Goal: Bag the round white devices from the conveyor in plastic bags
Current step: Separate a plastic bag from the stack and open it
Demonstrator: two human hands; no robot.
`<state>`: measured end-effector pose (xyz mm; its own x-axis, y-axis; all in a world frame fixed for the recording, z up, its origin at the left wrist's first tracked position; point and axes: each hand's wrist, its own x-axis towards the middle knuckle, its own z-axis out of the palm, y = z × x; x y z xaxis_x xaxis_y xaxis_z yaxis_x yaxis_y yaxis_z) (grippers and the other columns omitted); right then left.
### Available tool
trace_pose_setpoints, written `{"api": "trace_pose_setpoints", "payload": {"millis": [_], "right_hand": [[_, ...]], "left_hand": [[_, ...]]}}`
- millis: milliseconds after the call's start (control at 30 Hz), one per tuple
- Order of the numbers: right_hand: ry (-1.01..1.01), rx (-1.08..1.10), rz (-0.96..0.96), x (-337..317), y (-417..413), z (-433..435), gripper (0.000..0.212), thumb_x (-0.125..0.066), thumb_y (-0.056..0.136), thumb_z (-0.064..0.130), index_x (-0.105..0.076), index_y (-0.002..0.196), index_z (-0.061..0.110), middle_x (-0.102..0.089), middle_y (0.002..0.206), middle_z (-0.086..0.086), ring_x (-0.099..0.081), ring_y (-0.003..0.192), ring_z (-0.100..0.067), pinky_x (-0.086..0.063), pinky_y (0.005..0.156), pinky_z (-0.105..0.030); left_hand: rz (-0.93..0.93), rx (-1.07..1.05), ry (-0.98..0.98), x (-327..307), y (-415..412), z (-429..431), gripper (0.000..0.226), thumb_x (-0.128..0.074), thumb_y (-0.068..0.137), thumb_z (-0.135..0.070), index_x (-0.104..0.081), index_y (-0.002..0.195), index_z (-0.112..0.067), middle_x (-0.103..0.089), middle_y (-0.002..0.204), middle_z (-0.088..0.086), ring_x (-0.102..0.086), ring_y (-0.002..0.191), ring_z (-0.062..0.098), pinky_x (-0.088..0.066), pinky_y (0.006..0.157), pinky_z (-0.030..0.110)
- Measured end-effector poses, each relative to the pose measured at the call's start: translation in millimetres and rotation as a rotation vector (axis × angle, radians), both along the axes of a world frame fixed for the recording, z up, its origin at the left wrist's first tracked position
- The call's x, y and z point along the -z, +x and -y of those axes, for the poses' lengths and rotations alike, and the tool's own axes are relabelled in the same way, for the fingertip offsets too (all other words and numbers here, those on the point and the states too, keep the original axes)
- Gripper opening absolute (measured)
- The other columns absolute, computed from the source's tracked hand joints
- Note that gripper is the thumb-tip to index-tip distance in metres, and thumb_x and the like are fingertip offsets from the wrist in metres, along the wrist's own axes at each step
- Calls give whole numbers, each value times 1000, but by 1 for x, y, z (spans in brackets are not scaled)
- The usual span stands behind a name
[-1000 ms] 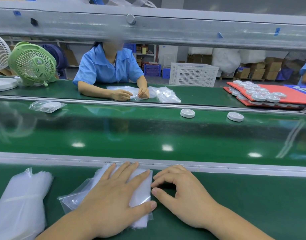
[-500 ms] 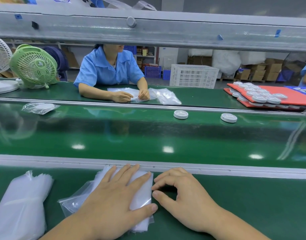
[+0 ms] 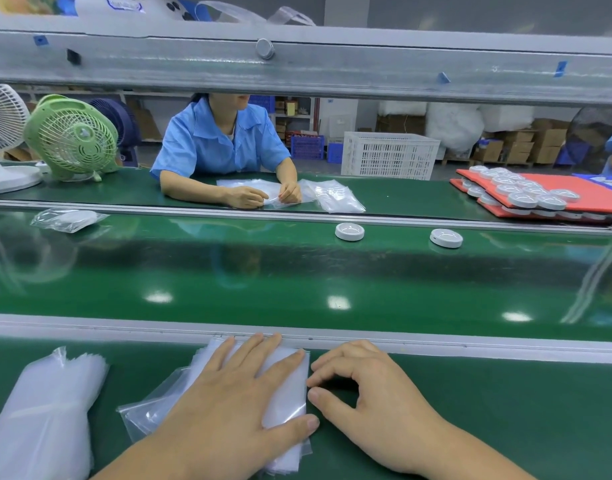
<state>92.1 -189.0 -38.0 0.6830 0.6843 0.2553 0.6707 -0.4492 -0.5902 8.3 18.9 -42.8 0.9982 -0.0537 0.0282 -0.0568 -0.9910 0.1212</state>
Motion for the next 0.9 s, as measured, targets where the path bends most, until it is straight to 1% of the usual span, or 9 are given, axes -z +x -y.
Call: {"api": "trace_pose_setpoints", "payload": {"millis": [367, 533, 600, 667, 700, 733, 833, 867, 900], "right_hand": [[-4, 8, -15, 2, 2, -2, 33, -51, 80, 67, -73, 94, 48, -57, 115, 42, -44, 123, 5, -32, 107, -19], [-25, 4, -2, 3, 3, -3, 15, -51, 80, 68, -63, 82, 61, -55, 116, 45, -44, 122, 6, -31, 108, -20], [-14, 4, -7, 4, 4, -3, 17, -52, 80, 67, -66, 84, 59, -55, 116, 44, -44, 122, 7, -32, 108, -21], [-5, 3, -10, 5, 4, -3, 24, -53, 80, 66, -68, 94, 55, -56, 115, 44, -45, 121, 7, -32, 108, -23], [-4, 2, -8, 5, 5, -3, 25, -54, 79, 66, -68, 96, 54, -56, 115, 44, -45, 121, 7, -33, 108, -23], [-3, 1, -7, 4, 5, -4, 24, -53, 79, 67, -68, 94, 55, -56, 115, 45, -45, 121, 7, -33, 108, -23], [-10, 1, -7, 4, 5, -5, 17, -53, 79, 67, -66, 87, 60, -55, 115, 45, -45, 122, 7, -33, 108, -23], [-3, 2, -7, 4, 5, -4, 20, -53, 79, 67, -67, 91, 58, -56, 114, 45, -45, 121, 6, -33, 108, -23], [6, 3, -7, 4, 5, -3, 25, -53, 79, 66, -67, 96, 55, -57, 113, 44, -46, 121, 6, -33, 108, -23]], "left_hand": [[9, 19, 18, 4, 4, -2, 79, 3, 63, -101, 16, 136, -73, 27, 159, -25, 35, 139, -7, 22, 117, 38], [39, 24, 7, 4, 6, -3, 80, 4, 62, -102, 15, 137, -73, 30, 157, -26, 36, 139, -5, 23, 116, 37], [69, 38, 38, 4, 4, -3, 81, 2, 66, -100, 3, 142, -72, 19, 160, -24, 23, 147, 0, 17, 117, 33], [98, 44, 95, -5, 3, -1, 76, -10, 79, -93, -34, 144, -61, -25, 162, -13, -24, 150, 10, -8, 115, 34], [106, 29, 103, -10, 3, 2, 74, -14, 83, -90, -44, 141, -56, -39, 157, -10, -37, 144, 13, -15, 111, 35], [86, 30, 89, -12, 4, 4, 74, -15, 83, -91, -41, 143, -57, -34, 158, -10, -33, 146, 14, -14, 112, 36], [118, 54, 96, -5, 6, -1, 77, -9, 76, -96, -17, 146, -64, 0, 163, -16, 2, 152, 12, 4, 116, 35], [120, 63, 121, -4, 5, -1, 76, -11, 78, -95, -24, 146, -62, -9, 164, -14, -8, 152, 13, -2, 115, 35], [94, 64, 141, -3, 5, -2, 75, -15, 82, -91, -39, 144, -57, -30, 160, -10, -30, 147, 15, -13, 112, 36]]}}
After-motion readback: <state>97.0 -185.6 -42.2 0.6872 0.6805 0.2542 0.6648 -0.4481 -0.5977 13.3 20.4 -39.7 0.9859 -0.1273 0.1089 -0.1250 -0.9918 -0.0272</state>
